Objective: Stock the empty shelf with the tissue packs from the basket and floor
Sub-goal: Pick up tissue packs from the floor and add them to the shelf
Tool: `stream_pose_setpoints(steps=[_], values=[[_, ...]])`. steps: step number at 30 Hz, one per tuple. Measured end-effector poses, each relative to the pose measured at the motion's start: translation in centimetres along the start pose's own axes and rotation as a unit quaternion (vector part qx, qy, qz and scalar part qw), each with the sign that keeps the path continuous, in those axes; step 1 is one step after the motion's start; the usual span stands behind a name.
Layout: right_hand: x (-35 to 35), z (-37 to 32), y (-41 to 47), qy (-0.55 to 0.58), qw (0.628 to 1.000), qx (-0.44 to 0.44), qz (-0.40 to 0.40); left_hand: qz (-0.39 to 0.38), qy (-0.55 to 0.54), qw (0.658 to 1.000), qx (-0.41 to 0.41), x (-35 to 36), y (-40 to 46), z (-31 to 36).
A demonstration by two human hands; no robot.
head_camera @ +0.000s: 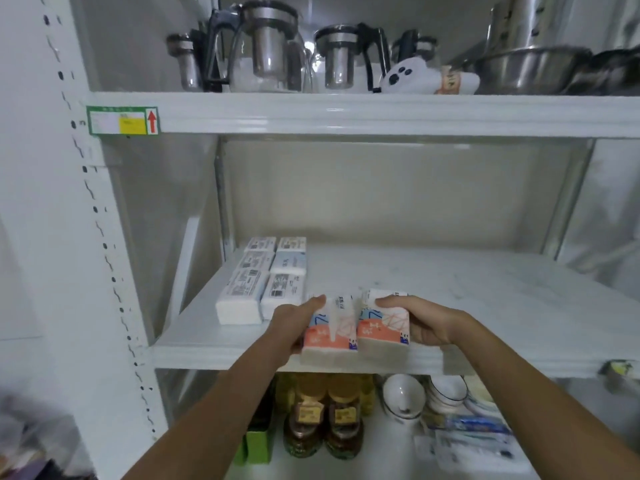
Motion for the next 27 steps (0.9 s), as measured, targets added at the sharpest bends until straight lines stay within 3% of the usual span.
stream_pose_setpoints(steps=[3, 8, 11, 14, 17, 19, 22, 23, 27], values=[[-1.3, -0.7, 0.0, -0.06, 0.997, -0.005, 0.042, -0.008, 0.018, 1.0, -0.009, 1.3, 1.2, 0.0], [-1.8, -0.4, -0.1, -0.098, 0.978, -0.051, 0.179, 0.017, 0.044, 0.999, 0.016, 2.6, 2.6, 0.7], [-1.4, 0.8, -0.9, -0.086, 0.969, -0.087, 0.214, 0.003, 0.103, 0.993, 0.065, 2.5, 2.4, 0.8], [-1.0, 2.4, -2.2, -0.213, 0.94, -0.123, 0.235, -0.01, 0.202, 0.965, 0.165, 1.6, 1.2, 0.2], [-0.3, 3.7, -2.9, -0.255, 0.93, -0.166, 0.208, -0.055, 0.332, 0.895, 0.294, 0.9, -0.4, -0.9], [0.2, 4.1, -3.1, -0.314, 0.903, -0.196, 0.22, -0.069, 0.441, 0.82, 0.359, 0.6, -1.4, -1.8], [0.7, 4.4, -2.7, -0.378, 0.86, -0.213, 0.268, 0.0, 0.552, 0.682, 0.48, 0.5, -2.6, -1.9], [0.8, 4.6, -2.4, -0.395, 0.847, -0.21, 0.285, 0.012, 0.56, 0.657, 0.505, 0.5, -2.8, -1.7], [1.3, 4.6, -0.7, -0.478, 0.787, -0.216, 0.325, 0.0, 0.584, 0.62, 0.524, 1.2, -1.9, -0.3]])
Point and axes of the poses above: each hand's wrist, its own y-axis towards the middle knuckle, its own x-axis out of the palm, z = x × y, the point moved 3 cm from there along y, towards the middle knuckle, and after that the axes turned 3 degrees about x, right-handed, at the moved point
